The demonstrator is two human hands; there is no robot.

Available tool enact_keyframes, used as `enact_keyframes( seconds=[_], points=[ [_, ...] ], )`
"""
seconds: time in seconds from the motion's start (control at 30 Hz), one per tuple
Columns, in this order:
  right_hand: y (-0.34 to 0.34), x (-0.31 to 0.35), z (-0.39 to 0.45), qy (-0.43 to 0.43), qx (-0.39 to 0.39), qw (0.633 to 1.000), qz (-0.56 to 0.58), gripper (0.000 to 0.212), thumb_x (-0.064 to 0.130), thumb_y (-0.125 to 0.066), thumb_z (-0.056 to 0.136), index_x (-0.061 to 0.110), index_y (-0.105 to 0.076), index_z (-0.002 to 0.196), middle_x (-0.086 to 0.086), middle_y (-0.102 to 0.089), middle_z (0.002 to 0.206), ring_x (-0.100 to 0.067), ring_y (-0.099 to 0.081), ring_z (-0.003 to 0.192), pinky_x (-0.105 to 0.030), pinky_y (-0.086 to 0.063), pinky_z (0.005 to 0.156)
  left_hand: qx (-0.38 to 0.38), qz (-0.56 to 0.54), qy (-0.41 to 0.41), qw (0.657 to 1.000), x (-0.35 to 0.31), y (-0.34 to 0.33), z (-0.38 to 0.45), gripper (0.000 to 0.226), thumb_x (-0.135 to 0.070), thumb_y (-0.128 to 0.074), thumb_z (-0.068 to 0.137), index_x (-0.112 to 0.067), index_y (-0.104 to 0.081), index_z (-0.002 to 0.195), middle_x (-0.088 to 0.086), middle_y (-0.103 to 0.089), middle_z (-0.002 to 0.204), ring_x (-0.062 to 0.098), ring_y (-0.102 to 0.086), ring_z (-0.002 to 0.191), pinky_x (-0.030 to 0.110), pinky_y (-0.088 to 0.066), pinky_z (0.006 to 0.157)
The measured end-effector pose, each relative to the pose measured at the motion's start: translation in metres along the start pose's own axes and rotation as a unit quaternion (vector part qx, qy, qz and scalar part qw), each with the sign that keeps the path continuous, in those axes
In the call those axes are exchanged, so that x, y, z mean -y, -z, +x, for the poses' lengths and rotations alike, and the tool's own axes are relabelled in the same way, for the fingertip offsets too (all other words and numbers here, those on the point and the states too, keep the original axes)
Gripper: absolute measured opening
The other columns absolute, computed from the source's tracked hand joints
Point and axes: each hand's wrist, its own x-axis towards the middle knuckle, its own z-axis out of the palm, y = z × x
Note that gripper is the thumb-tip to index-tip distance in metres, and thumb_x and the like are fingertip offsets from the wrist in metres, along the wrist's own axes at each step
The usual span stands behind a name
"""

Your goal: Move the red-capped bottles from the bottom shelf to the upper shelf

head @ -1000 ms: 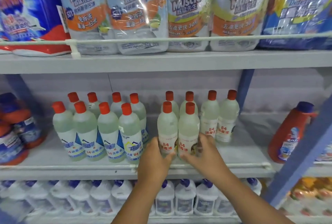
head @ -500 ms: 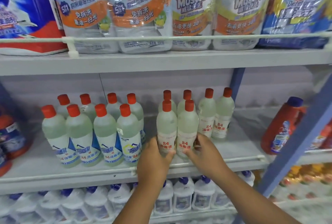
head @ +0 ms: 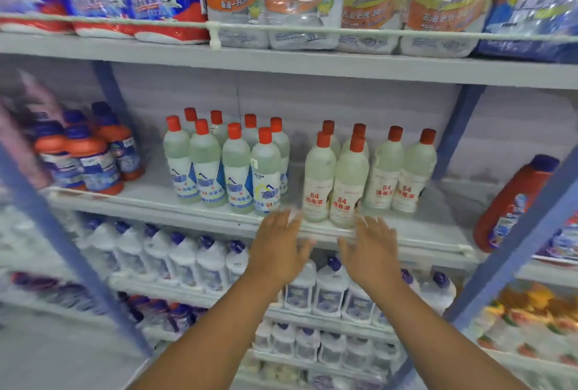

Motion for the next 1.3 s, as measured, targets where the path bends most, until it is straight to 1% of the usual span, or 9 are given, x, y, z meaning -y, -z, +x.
enact_keyframes(
  seconds=[0.1, 0.2, 0.37, 0.47, 0.57, 0.7, 0.93, 1.13, 1.3],
  points=[
    [0.004, 0.010, -0.024, 0.023, 0.068, 0.997, 0.003, 0.074, 0.052, -0.042, 0.101, 0.018, -0.014, 0.161, -0.014, 0.000, 0.169, -0.033, 0.003, 0.156, -0.047, -0.002, 0.127, 0.013, 0.003, 0.054, 0.998, -0.001, 0.017, -0.045, 0.069, -0.056, -0.043, 0.101, -0.026, -0.024, 0.160, 0.003, -0.011, 0.169, 0.023, -0.005, 0.156, 0.039, -0.010, 0.126],
    [0.000, 0.026, -0.059, 0.062, 0.092, 0.993, 0.044, 0.079, 0.050, -0.045, 0.101, 0.018, -0.007, 0.162, -0.013, 0.014, 0.168, -0.033, 0.013, 0.155, -0.044, 0.001, 0.127, 0.014, 0.022, 0.103, 0.994, 0.011, 0.029, -0.099, 0.068, -0.057, -0.041, 0.101, -0.028, -0.024, 0.160, 0.003, -0.009, 0.170, 0.023, -0.001, 0.156, 0.039, -0.008, 0.126],
    [-0.018, 0.073, -0.105, 0.139, 0.163, 0.975, 0.050, 0.077, 0.051, -0.043, 0.102, 0.021, -0.006, 0.163, -0.009, 0.009, 0.170, -0.031, 0.010, 0.156, -0.044, -0.004, 0.127, 0.006, 0.079, 0.179, 0.981, 0.056, 0.055, -0.167, 0.070, -0.062, -0.038, 0.100, -0.029, -0.023, 0.160, 0.005, -0.010, 0.169, 0.026, -0.004, 0.156, 0.042, -0.009, 0.126],
    [-0.028, 0.116, -0.128, 0.188, 0.187, 0.962, 0.059, 0.075, 0.052, -0.043, 0.101, 0.023, -0.010, 0.162, -0.007, 0.006, 0.170, -0.031, 0.008, 0.156, -0.044, -0.005, 0.127, 0.000, 0.091, 0.216, 0.972, 0.089, 0.071, -0.200, 0.073, -0.065, -0.035, 0.097, -0.025, -0.031, 0.158, 0.009, -0.018, 0.167, 0.030, -0.011, 0.155, 0.045, -0.012, 0.125],
    [-0.038, 0.166, -0.151, 0.230, 0.192, 0.952, 0.057, 0.076, 0.053, -0.044, 0.101, 0.024, -0.012, 0.162, -0.005, 0.002, 0.171, -0.030, 0.005, 0.157, -0.044, -0.006, 0.127, -0.017, 0.075, 0.245, 0.967, 0.130, 0.088, -0.233, 0.076, -0.064, -0.038, 0.092, -0.023, -0.038, 0.156, 0.012, -0.028, 0.164, 0.033, -0.016, 0.154, 0.049, -0.017, 0.124],
    [-0.056, 0.254, -0.181, 0.271, 0.190, 0.943, 0.045, 0.076, 0.057, -0.042, 0.101, 0.025, -0.012, 0.162, -0.002, 0.003, 0.171, -0.028, 0.007, 0.157, -0.041, -0.003, 0.126, -0.027, 0.068, 0.273, 0.959, 0.204, 0.118, -0.274, 0.070, -0.059, -0.047, 0.098, -0.024, -0.033, 0.157, 0.011, -0.024, 0.166, 0.032, -0.014, 0.154, 0.048, -0.015, 0.124],
    [-0.096, 0.429, -0.231, 0.308, 0.194, 0.931, 0.023, 0.076, 0.061, -0.041, 0.100, 0.025, -0.016, 0.162, -0.005, -0.007, 0.170, -0.028, -0.003, 0.157, -0.042, -0.010, 0.127, -0.022, 0.068, 0.313, 0.947, 0.351, 0.178, -0.356, 0.068, -0.058, -0.044, 0.099, -0.026, -0.034, 0.157, 0.008, -0.022, 0.167, 0.029, -0.014, 0.155, 0.045, -0.016, 0.124],
    [-0.150, 0.537, -0.260, 0.335, 0.230, 0.914, 0.020, 0.073, 0.058, -0.040, 0.100, 0.021, -0.022, 0.161, -0.008, -0.007, 0.170, -0.029, -0.005, 0.157, -0.046, -0.014, 0.125, -0.013, 0.084, 0.342, 0.936, 0.455, 0.208, -0.400, 0.065, -0.057, -0.042, 0.100, -0.026, -0.033, 0.157, 0.007, -0.024, 0.166, 0.028, -0.015, 0.154, 0.040, -0.014, 0.125],
    [-0.217, 0.603, -0.252, 0.332, 0.260, 0.907, -0.009, 0.074, 0.058, -0.041, 0.100, 0.020, -0.022, 0.160, -0.008, -0.012, 0.169, -0.028, -0.009, 0.156, -0.043, -0.017, 0.125, -0.003, 0.076, 0.370, 0.926, 0.548, 0.201, -0.407, 0.060, -0.054, -0.046, 0.098, -0.025, -0.046, 0.150, 0.005, -0.043, 0.156, 0.025, -0.035, 0.146, 0.039, -0.033, 0.118]
  ],
)
